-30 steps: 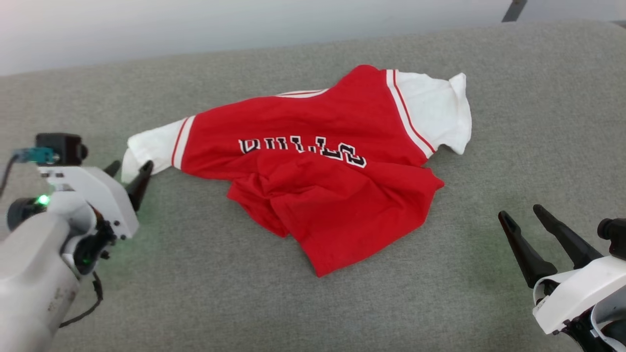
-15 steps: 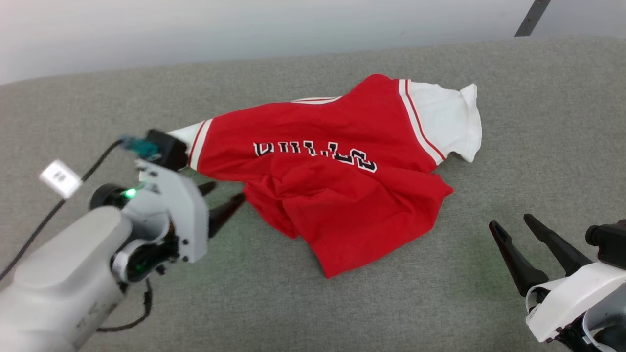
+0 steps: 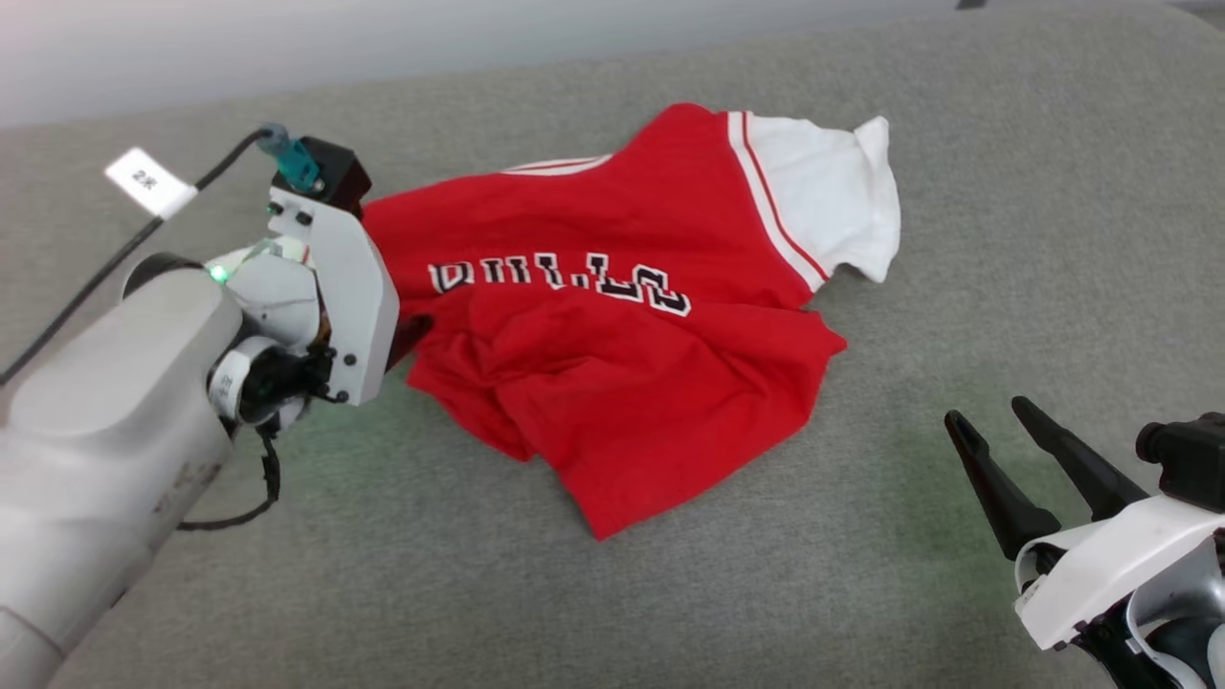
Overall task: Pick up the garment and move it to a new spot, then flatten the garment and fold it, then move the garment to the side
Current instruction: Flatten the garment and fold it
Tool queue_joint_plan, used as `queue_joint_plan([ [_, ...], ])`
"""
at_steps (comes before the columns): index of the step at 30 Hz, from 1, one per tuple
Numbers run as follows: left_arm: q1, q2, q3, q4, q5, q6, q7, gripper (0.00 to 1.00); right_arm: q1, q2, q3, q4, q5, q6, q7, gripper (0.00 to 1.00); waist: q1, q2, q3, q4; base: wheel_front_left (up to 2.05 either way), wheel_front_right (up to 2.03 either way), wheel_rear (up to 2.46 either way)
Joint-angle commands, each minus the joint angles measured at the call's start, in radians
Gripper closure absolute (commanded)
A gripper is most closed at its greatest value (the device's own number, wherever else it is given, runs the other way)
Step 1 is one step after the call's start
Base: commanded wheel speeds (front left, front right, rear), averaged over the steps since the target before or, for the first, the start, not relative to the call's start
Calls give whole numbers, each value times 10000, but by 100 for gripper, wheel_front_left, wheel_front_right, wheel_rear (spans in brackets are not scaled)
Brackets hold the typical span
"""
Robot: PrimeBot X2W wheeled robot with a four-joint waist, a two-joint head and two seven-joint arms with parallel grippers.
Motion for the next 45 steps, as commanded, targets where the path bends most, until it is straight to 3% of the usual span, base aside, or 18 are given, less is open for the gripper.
queue_joint_plan([
  [1,-110,-119,-85,327,99,-127,67,0,-150,-1,49,57,128,1,-114,0,0,0,276,-292,0,0,0],
  [8,-247,-570,-514,2133,564,-502,-97,0,-371,-18,289,255,218,1,-340,0,0,0,545,-510,0,0,0],
  [9,-187,-643,-574,2335,559,-553,-85,9,-389,-39,291,270,207,1,-360,0,0,0,561,-520,0,0,0],
  [11,-96,-764,-646,2680,484,-696,-16,75,-417,-67,274,293,227,1,-371,0,0,0,591,-524,0,0,0],
  [12,-55,-828,-666,2816,426,-773,11,100,-426,-84,255,301,225,1,-390,0,0,0,599,-515,0,0,0],
  [22,-357,-774,-786,2673,268,-1117,-174,100,-402,-148,183,201,92,1,-374,0,0,0,429,-238,0,0,0],
  [26,-182,-418,-787,1371,-102,-1145,-114,100,-227,-128,90,161,56,1,-310,0,0,0,230,-110,0,0,0],
  [31,399,487,-679,-1066,-730,-1099,135,100,-90,-92,-60,43,42,1,-226,0,0,0,96,23,0,0,0],
  [37,1276,1411,-685,-3617,-1204,-295,362,100,-75,-64,-112,-118,-2,1,-97,0,0,0,115,59,0,0,0],
  [42,1876,1919,-538,-4693,-1337,239,-85,100,-51,-137,-169,-208,5,1,-67,0,0,0,161,37,0,0,0],
  [43,1938,1952,-482,-4744,-1242,335,-309,55,-45,-154,-183,-207,22,1,-59,0,0,0,155,41,0,0,0],
  [44,2045,1929,-403,-4760,-1279,431,-541,31,-45,-163,-210,-185,42,1,-45,0,0,0,135,53,0,0,0],
  [45,2149,1904,-349,-4809,-1313,473,-750,26,-52,-181,-226,-160,64,1,-27,0,0,0,111,65,0,0,0],
])
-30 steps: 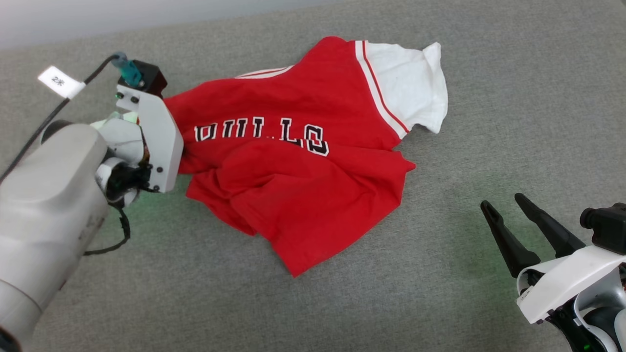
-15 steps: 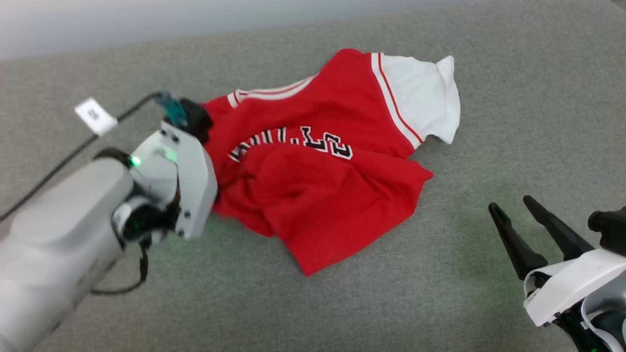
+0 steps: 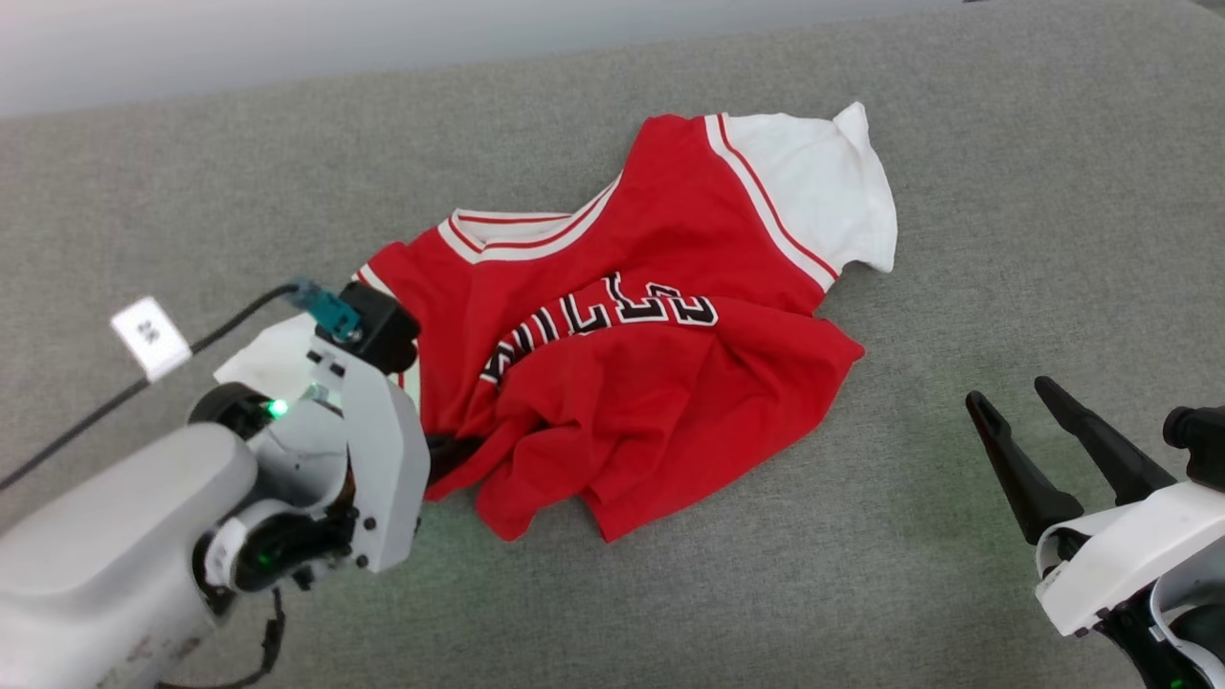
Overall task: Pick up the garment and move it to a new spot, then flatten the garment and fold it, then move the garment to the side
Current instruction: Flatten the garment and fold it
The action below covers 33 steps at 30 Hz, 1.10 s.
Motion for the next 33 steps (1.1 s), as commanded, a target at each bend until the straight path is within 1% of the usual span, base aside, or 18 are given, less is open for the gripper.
queue_joint_plan([
  [1,211,-56,97,-94,-79,85,-235,0,73,-69,-28,9,70,1,50,0,-1,0,-48,30,0,0,0],
  [4,598,31,514,-285,-104,382,-1302,0,-100,-293,55,26,55,1,149,0,-1,0,-137,96,0,0,0],
  [6,1004,85,823,-488,-98,617,-2229,0,-289,-523,172,37,12,1,251,0,-1,0,-195,178,0,0,0],
  [8,1535,159,1086,-738,0,964,-3265,0,-495,-782,348,59,130,1,412,0,-1,0,-229,291,0,0,0],
  [10,2078,109,1359,-924,155,1368,-4455,0,-774,-1176,542,126,130,1,618,0,-1,0,-234,486,0,0,0],
  [12,2672,-54,1441,-1036,415,1704,-5516,0,-1098,-1407,742,244,444,1,881,0,-1,0,-210,735,0,0,0],
  [13,2946,-191,1522,-1052,503,1876,-6083,0,-1305,-1661,830,328,531,2,1051,0,-1,0,-176,888,0,0,0],
  [15,3434,-596,1650,-1056,574,2036,-7015,0,-1723,-2103,922,565,860,-1,1350,0,-1,0,-83,1252,0,0,0],
  [16,3630,-779,1704,-1016,677,2076,-7321,0,-1960,-2235,995,713,1127,1,1515,0,-1,0,-36,1425,0,0,0],
  [18,3930,-1225,1934,-890,834,2087,-7662,0,-2500,-2659,1119,1046,1699,1,1901,0,-1,0,91,1800,0,0,0],
  [20,4135,-1731,2268,-743,1139,2031,-7782,0,-3181,-3291,1359,1472,2087,1,2225,0,-1,0,263,2165,0,0,0],
  [24,4548,-2823,3539,-619,2309,1848,-7794,0,-4675,-4237,1916,2718,2561,1,2709,0,-1,0,667,2860,0,0,0],
  [28,4894,-3723,4555,-533,3578,1511,-7797,0,-6292,-4937,2996,3697,2668,1,3175,0,-1,0,1148,3463,0,0,0],
  [33,4967,-4435,5036,-275,4760,1072,-7797,0,-8074,-5599,4609,4534,2675,1,3781,0,-1,0,1807,4090,0,0,0],
])
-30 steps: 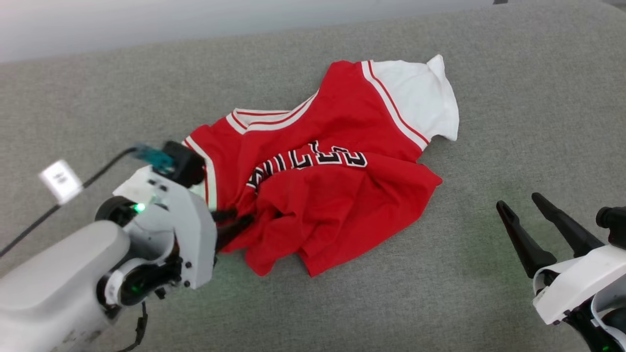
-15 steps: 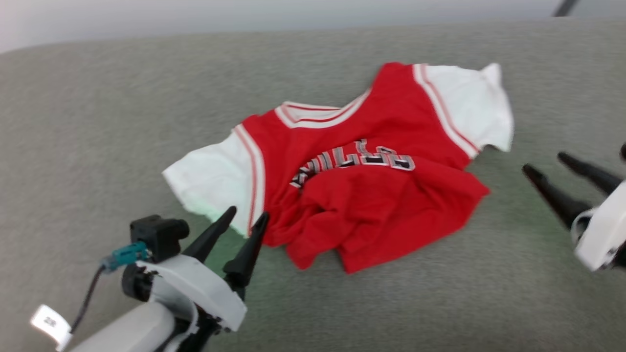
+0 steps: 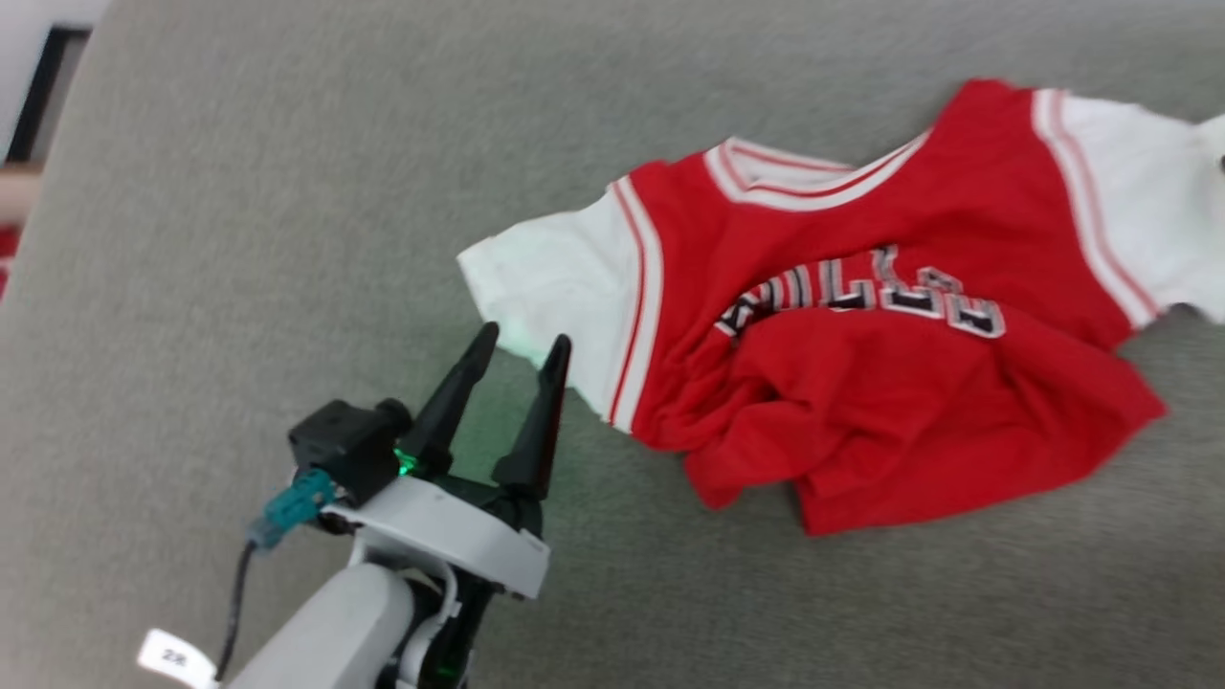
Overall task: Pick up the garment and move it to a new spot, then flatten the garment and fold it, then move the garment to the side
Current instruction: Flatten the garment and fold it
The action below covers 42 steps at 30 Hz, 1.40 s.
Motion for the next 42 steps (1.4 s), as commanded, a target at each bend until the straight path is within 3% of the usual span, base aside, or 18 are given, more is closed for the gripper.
queue_joint_plan([
  [1,-13,-207,94,40,252,-141,3,0,-431,-186,468,162,2,1,135,0,0,0,967,928,0,0,0],
  [8,-128,-858,500,183,1036,-673,2,0,-2255,-600,2448,993,229,-1,203,0,0,0,1569,1423,0,0,0],
  [16,-344,-997,753,19,1315,-1047,1,0,-2804,-774,4671,1517,942,5,-47,0,0,0,1741,1612,0,0,0],
  [18,-507,-826,749,-58,1337,-1159,104,0,-2863,-697,5097,1542,1237,22,-31,65,0,0,1766,1525,0,0,0],
  [19,-507,-826,749,-58,1337,-1159,104,0,-2863,-697,5097,1542,1237,22,-31,65,0,0,1766,1525,0,0,0],
  [20,-678,-693,742,-118,1412,-1227,235,0,-2940,-684,5241,1586,1439,27,-13,100,0,0,1790,1486,0,0,0],
  [26,-2376,311,638,-581,1612,-1720,2020,0,-3611,-875,6080,1542,1987,5,19,100,0,0,1898,1188,0,0,0],
  [29,-3627,822,278,-474,1484,-2234,3663,0,-3983,-868,6384,1576,2144,-1,-44,100,0,0,2001,1051,0,0,0],
  [33,-5295,1258,-278,219,646,-2601,6132,0,-4410,-697,6748,1605,2367,-7,-117,100,0,0,2162,821,0,0,0],
  [37,-6644,1402,-969,990,-375,-2715,8268,0,-4756,-549,7051,1597,2541,-9,-184,100,0,0,2315,642,0,0,0],
  [42,-7601,1384,-1899,1681,-1435,-2712,9737,0,-5053,-408,7302,1594,2604,-15,-196,100,0,0,2463,509,0,0,0],
])
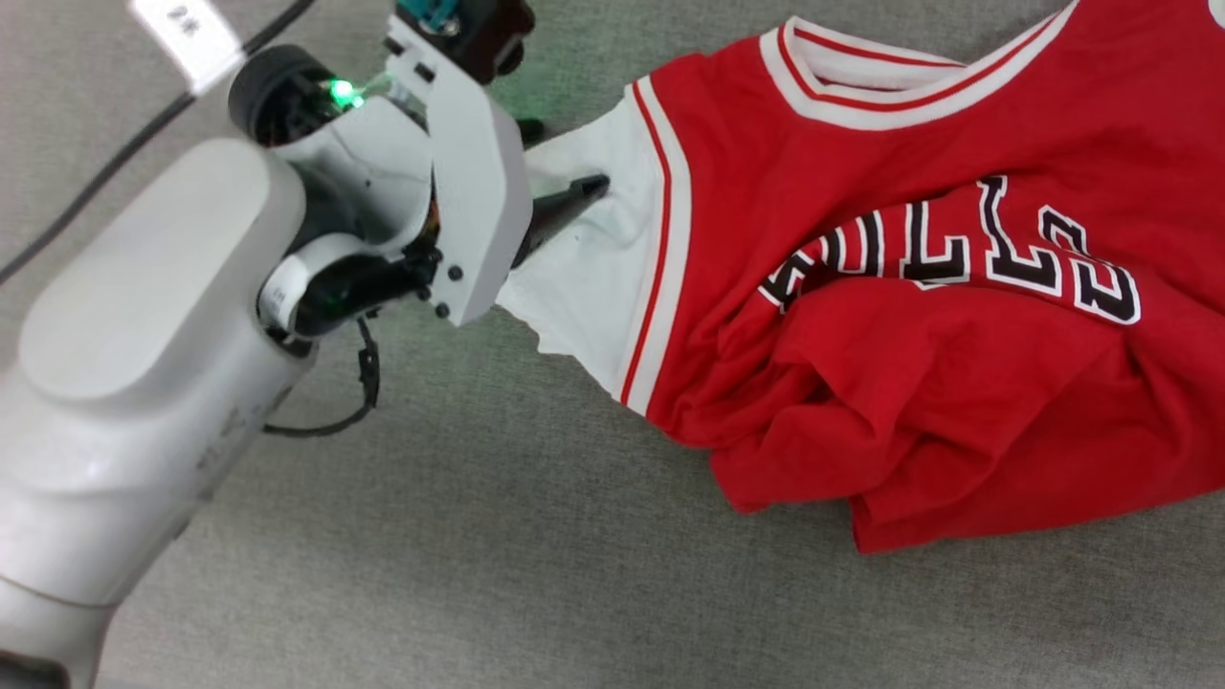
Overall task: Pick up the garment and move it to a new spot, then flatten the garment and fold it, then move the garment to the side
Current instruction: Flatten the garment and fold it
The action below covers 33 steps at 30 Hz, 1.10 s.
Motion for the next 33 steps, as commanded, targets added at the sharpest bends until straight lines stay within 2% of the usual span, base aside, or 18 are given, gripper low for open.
queue_joint_plan([
  [1,-147,-8,-100,122,-165,-26,103,0,649,77,593,323,-42,-37,184,100,0,0,77,-68,0,0,0],
  [6,-361,-170,-764,680,-960,-27,491,0,487,138,707,288,43,-37,204,100,0,0,145,-159,0,0,0],
  [7,-370,-182,-888,736,-1138,-29,535,30,458,147,721,285,59,-37,180,100,0,0,150,-178,0,0,0],
  [8,-372,-181,-995,776,-1329,-29,565,77,431,165,729,294,74,-37,127,100,0,0,143,-203,0,0,0],
  [9,-373,-176,-1057,832,-1526,-30,553,100,406,192,732,313,89,-37,46,100,0,0,125,-235,0,0,0],
  [15,-596,0,-1010,1238,-2034,-27,-265,100,109,465,604,395,343,-36,-893,100,0,0,-167,-529,0,0,0],
  [18,-791,-24,-596,1482,-2289,-25,-1163,100,-224,582,426,599,590,-28,-1649,100,0,0,-377,-764,0,0,0],
  [21,-1165,-104,-255,2105,-2081,-25,-2205,100,-620,702,87,1138,737,-28,-2447,100,0,0,-580,-1024,0,0,0],
  [26,-2225,-855,595,3564,-1998,76,-3885,100,-1264,1280,-638,2796,579,-27,-3800,100,0,0,-797,-1508,0,0,0],
  [31,-4231,-1604,1694,5132,-1555,708,-6318,100,-2475,2127,-1727,4553,416,-27,-5432,100,0,0,-829,-2005,0,0,0],
  [33,-4985,-1982,2217,5747,-1706,847,-7226,100,-2962,2478,-2134,5264,355,-27,-6155,100,0,0,-909,-2191,0,0,0],
])
